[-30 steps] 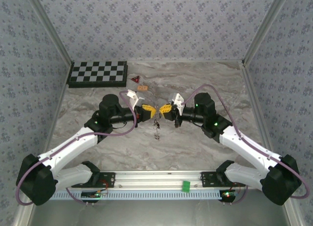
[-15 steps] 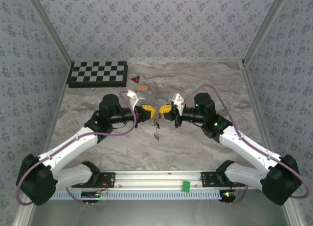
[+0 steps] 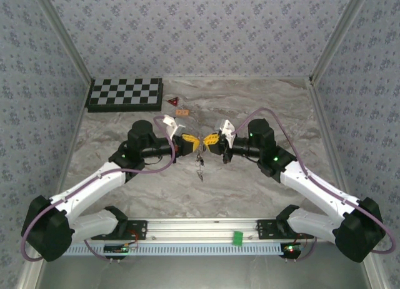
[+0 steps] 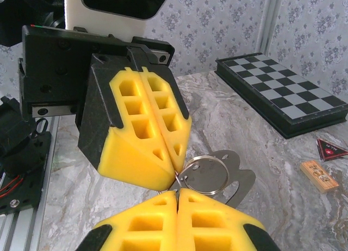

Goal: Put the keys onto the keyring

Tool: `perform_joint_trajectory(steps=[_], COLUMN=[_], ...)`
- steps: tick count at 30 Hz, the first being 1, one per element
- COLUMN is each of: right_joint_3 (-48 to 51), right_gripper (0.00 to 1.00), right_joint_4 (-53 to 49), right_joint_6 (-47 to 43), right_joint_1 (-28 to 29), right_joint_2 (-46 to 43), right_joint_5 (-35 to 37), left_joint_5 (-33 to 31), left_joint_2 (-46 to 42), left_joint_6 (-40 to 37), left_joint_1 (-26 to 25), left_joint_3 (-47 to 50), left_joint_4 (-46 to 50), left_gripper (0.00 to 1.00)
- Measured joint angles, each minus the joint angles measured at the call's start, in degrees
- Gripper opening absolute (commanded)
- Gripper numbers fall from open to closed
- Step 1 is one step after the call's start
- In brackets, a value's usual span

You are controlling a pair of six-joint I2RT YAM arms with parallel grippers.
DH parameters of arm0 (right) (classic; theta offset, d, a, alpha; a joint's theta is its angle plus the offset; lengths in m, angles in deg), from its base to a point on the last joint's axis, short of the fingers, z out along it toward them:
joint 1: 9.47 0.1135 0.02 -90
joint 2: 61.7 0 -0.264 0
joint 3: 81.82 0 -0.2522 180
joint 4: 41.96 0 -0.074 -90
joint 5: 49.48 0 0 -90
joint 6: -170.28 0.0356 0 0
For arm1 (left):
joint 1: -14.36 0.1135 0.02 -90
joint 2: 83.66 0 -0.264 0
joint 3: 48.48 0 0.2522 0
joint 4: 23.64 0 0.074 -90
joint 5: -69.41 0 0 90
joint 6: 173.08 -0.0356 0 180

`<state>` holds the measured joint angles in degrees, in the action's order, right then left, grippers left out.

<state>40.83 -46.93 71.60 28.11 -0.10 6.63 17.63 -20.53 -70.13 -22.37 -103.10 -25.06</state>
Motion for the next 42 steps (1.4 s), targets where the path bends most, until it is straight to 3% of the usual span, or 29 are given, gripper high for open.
perform_joint_trajectory(steps=[15,32,38,41,42], right_joint_3=[0.0,2.91,2.91,3.1,3.37], right_gripper=[0.0,0.0,0.1,0.31,0.33], right_joint_4=[-0.46,-1.49,-0.92,-0.57,-0.35], right_joint_6=[-1.29,-5.97,-5.62,-4.11,-3.76], right_joint_1=[0.83,5.38,5.7,5.86,5.86], right_joint_2=[0.04,-4.04,-3.65,-3.21,-3.21], right_joint_5=[0.48,10.56,10.56,10.27,10.19], left_joint_5=[0.24,-0.48,-0.35,-1.53,-2.08], left_joint_2=[0.02,-0.44,-0.44,-0.44,-0.44], left_joint_6=[0.2,2.23,3.23,3.65,3.69], left_joint_1=[-0.02,0.0,0.0,0.22,0.44], left_joint_3=[0.0,0.02,0.09,0.22,0.31], left_joint_4=[-0.04,-1.36,-1.81,-2.64,-3.19], left_gripper=[0.0,0.0,0.0,0.0,0.0])
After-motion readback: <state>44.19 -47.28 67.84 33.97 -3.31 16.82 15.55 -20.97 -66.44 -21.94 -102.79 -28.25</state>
